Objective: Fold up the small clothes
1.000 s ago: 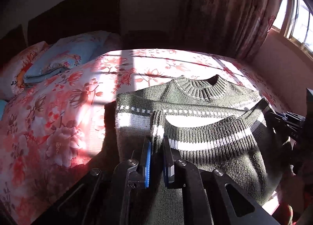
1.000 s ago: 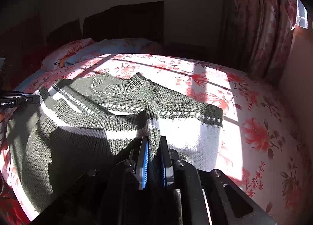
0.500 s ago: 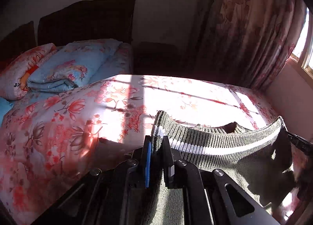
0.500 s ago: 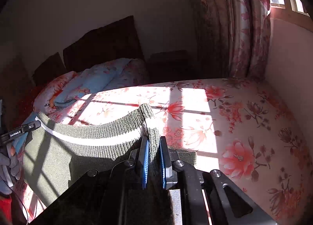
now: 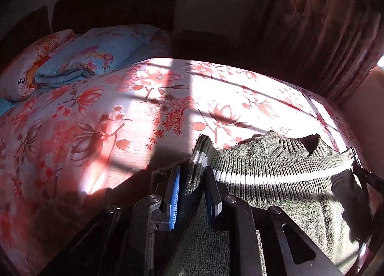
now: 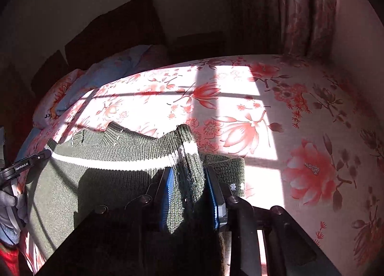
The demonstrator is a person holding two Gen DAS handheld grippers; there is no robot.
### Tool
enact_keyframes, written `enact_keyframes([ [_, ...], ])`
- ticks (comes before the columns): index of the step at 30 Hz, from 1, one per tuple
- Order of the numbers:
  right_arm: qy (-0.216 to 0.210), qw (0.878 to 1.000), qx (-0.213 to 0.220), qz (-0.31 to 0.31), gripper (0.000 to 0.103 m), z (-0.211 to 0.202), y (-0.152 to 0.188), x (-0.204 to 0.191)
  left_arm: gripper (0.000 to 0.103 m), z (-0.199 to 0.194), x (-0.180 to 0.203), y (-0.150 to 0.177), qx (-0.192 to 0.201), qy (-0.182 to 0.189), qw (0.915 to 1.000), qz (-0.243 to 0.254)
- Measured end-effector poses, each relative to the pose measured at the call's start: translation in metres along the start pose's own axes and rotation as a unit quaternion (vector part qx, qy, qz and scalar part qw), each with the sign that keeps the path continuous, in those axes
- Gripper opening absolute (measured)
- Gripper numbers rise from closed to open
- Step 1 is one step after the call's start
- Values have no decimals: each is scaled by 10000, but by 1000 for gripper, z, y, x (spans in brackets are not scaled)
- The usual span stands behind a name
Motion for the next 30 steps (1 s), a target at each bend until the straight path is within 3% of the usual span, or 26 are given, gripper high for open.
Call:
enact_keyframes([
  [1,37,10000,35,15,35,-5,0,-1,35,-7,-1,-1,139,-202,9997,-49],
  [2,171,9996,211,18,35,-13,-1,-4,103,-16,-3,-1,362,-556,9977,-110],
  [3,318,9986,427,-33,35,-23,-3,-8,103,-30,-5,-3,695,-870,9935,-219],
  [4,411,9972,605,-123,35,-30,-5,-16,103,-45,-3,-4,1024,-909,9900,-334],
  [6,378,9956,744,-417,36,-32,-8,-41,103,-65,10,-5,1378,-458,9884,-445],
  [9,122,9940,315,-1042,36,-3,-1,-89,103,-59,50,-5,1003,67,9949,98],
  [10,52,9918,176,-1262,36,9,4,-105,103,-52,63,-2,849,43,9956,392],
  [13,76,9777,-262,-2083,36,48,31,-144,103,-24,80,9,641,-500,9905,1111],
  [15,226,9680,103,-2497,36,50,38,-152,103,-1,72,21,320,-522,9915,1147],
  [17,49,9751,48,-2217,38,49,34,-143,103,-1,59,16,240,-122,9971,710],
  [19,-59,9819,10,-1892,42,48,30,-132,103,1,59,18,201,-115,9971,727],
  [20,15,9838,13,-1791,42,47,27,-127,103,2,64,19,193,-207,9960,846],
  [23,843,9812,131,-1733,42,39,16,-99,103,1,70,20,257,-386,9937,1023],
  [25,884,9902,138,-1070,42,32,7,-61,103,1,67,20,222,-284,9949,942],
  [27,452,9984,271,-196,28,20,1,-22,103,1,67,20,202,-232,9953,914],
  [28,310,9991,284,32,14,18,1,-14,103,2,67,20,197,-260,9950,939],
  [30,352,9990,284,-42,14,20,1,-17,103,2,68,20,193,-296,9947,967],
])
Point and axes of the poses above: each gripper's, at about its wrist camera, not at the fingertips, and z roughly the way its jaws point, x to its right, y to its underside, the point moved 5 cm from there along z, roughly the way its jaws point, and after that the axes turned 6 degrees about -y, right-handed, at the moved point
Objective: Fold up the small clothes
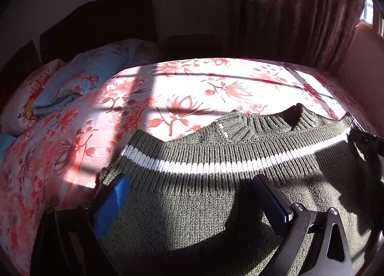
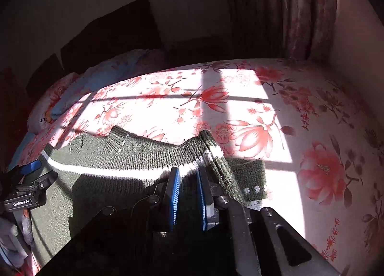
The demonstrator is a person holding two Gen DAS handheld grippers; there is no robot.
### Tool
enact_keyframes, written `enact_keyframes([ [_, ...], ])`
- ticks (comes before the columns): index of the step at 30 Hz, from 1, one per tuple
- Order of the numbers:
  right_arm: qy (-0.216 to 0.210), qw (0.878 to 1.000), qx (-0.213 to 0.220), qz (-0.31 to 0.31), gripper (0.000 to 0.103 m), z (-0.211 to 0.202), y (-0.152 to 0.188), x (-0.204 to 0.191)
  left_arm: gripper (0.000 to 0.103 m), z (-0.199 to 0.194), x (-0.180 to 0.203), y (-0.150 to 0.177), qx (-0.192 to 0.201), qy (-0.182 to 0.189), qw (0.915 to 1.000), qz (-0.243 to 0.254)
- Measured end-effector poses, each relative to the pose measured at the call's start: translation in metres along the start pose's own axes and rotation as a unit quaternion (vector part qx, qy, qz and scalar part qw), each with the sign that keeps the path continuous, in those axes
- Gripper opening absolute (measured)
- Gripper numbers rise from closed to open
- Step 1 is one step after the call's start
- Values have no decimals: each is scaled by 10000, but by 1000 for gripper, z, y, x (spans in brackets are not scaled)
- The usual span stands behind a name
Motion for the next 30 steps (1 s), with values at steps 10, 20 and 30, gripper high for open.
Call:
enact_keyframes([
  [10,-290,9991,144,281,15,-1,1,4,103,-32,29,2,138,599,9981,94],
  [20,-338,9989,166,284,16,-2,2,2,103,5,-67,-28,-152,1687,9762,-1354],
  [30,-441,9981,202,383,16,-3,3,5,103,-50,-74,-7,615,758,9805,-1704],
])
Point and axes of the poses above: each gripper's, at about its wrist camera, not at the fingertips, and z roughly the way its jaws point, x to its right, y to its underside, the point moved 5 cm from there along z, roughly the way its jaws point, and after that the axes turned 6 degrees about -y, right-handed, at the moved point
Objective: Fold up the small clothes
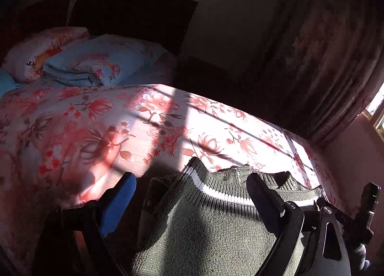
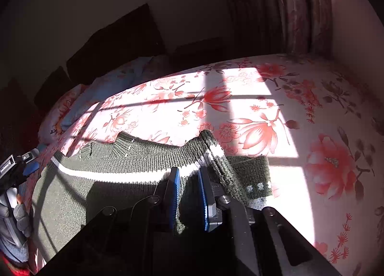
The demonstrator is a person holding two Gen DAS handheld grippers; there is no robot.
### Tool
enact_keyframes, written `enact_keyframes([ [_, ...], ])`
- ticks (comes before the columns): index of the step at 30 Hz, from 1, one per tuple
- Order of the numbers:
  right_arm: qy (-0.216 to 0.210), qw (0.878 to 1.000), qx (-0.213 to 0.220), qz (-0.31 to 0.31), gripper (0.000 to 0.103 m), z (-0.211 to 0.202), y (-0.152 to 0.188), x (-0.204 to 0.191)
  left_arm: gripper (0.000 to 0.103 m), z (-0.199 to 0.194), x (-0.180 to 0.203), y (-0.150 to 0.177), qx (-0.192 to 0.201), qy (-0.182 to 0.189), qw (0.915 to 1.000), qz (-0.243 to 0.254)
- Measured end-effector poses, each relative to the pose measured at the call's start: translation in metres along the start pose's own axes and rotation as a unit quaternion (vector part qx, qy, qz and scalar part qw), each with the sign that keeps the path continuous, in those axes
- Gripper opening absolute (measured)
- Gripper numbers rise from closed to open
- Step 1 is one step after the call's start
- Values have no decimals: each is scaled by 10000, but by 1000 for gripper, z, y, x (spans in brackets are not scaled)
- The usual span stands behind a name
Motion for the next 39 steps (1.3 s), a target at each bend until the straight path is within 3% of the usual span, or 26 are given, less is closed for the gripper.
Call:
enact_keyframes([
  [1,7,10000,8,0,16,0,0,0,103,-6,15,8,101,-6,9994,329],
  [3,30,10000,10,-16,16,0,0,-1,103,-4,38,23,160,-359,9935,1071],
  [5,2,10000,7,-17,17,0,1,-1,103,15,45,35,-74,-638,9865,1506],
  [7,-138,9999,-22,-67,23,0,1,-4,103,36,40,45,-534,-752,9851,1453],
  [10,-125,9994,-184,-263,29,1,1,-10,103,38,40,48,-517,-821,9838,1509],
  [14,292,9983,-268,-418,29,-5,2,-24,103,39,42,50,-488,-906,9820,1583],
  [17,80,9972,16,-742,31,-12,10,-64,103,37,44,51,-480,-919,9819,1588],
  [18,71,9960,-64,-893,31,-8,15,-79,103,37,44,51,-479,-927,9817,1592],
  [21,-7,9853,-289,-1685,31,6,33,-124,103,37,44,51,-475,-932,9817,1594],
  [24,394,9688,-501,-2396,31,24,55,-142,103,37,43,51,-475,-926,9818,1591],
  [25,358,9672,-354,-2488,32,21,58,-141,103,37,43,51,-474,-922,9818,1592],
  [28,139,9741,-476,-2207,41,12,54,-117,103,36,43,51,-476,-905,9820,1591],
  [29,196,9780,-495,-2017,47,8,50,-102,103,36,43,51,-477,-899,9821,1586],
  [32,298,9916,-304,-1225,52,-13,38,-42,103,36,44,51,-474,-895,9822,1584],
  [33,66,9954,-214,-933,47,-20,34,-27,103,36,44,52,-473,-894,9821,1587],
  [34,-6,9982,-177,-580,18,-24,32,-10,103,36,44,52,-471,-907,9820,1591],
  [35,-41,9995,-178,-268,0,-27,30,4,103,36,45,52,-470,-910,9820,1587],
  [37,-154,9996,-202,-101,0,-29,29,6,103,36,44,52,-472,-917,9818,1593],
  [39,291,9975,-147,-622,4,-30,27,-16,103,36,44,52,-473,-925,9819,1583],
])
Point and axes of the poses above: each gripper's, at about its wrist camera, not at the fingertips, and z roughly the way its jaws point, x to its right, y to its underside, the point moved 5 cm from there along z, roughly the way its jaws point, and after that the axes turned 6 degrees about -y, right-handed, at the moved point
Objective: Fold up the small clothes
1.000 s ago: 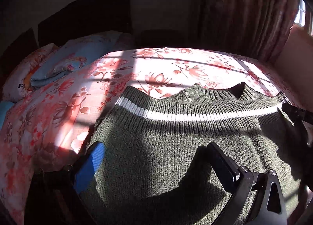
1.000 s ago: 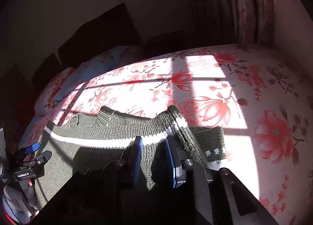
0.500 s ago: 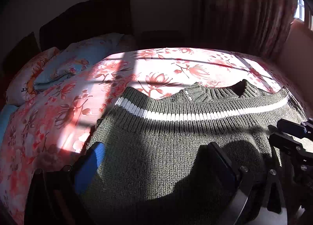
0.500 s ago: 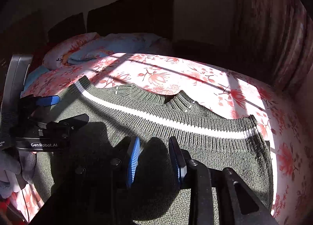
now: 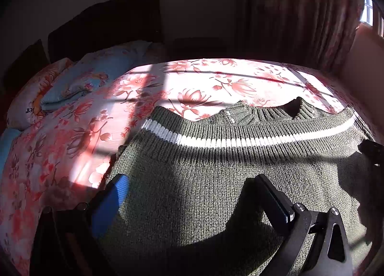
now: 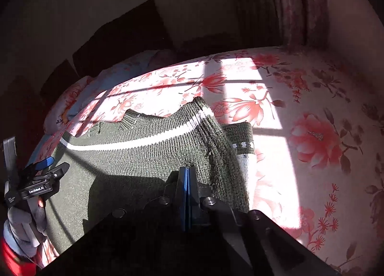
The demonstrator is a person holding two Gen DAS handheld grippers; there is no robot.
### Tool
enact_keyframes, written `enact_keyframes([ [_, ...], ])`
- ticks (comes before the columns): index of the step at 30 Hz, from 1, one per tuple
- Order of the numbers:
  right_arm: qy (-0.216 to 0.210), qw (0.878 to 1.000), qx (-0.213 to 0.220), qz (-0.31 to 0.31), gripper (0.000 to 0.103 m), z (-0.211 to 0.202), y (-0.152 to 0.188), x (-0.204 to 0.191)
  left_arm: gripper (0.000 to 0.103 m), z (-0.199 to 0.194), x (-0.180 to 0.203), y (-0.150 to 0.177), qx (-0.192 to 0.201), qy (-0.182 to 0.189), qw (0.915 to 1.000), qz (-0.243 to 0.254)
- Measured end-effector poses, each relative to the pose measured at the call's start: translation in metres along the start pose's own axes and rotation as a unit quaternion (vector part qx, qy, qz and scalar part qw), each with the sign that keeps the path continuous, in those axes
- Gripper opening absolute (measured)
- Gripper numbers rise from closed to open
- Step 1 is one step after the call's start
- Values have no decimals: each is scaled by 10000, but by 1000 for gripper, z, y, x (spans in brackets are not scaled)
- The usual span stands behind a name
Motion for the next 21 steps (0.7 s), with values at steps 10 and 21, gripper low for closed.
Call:
enact_keyframes([
  [10,-119,9881,-320,-1501,30,51,-17,-100,103,0,0,0,-2,-7,10000,3],
  [21,314,9991,-202,221,27,41,-41,6,103,1,-3,0,-19,-2,10000,-4],
])
Point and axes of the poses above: each gripper's, at about its wrist camera, not at the fingertips, and z roughly the way its jaws point, x to its right, y to its underside, the point moved 5 cm from there along z, roughly the way its jaws point, and after that the axes turned 6 degrees about -y, right-handed, at the moved point
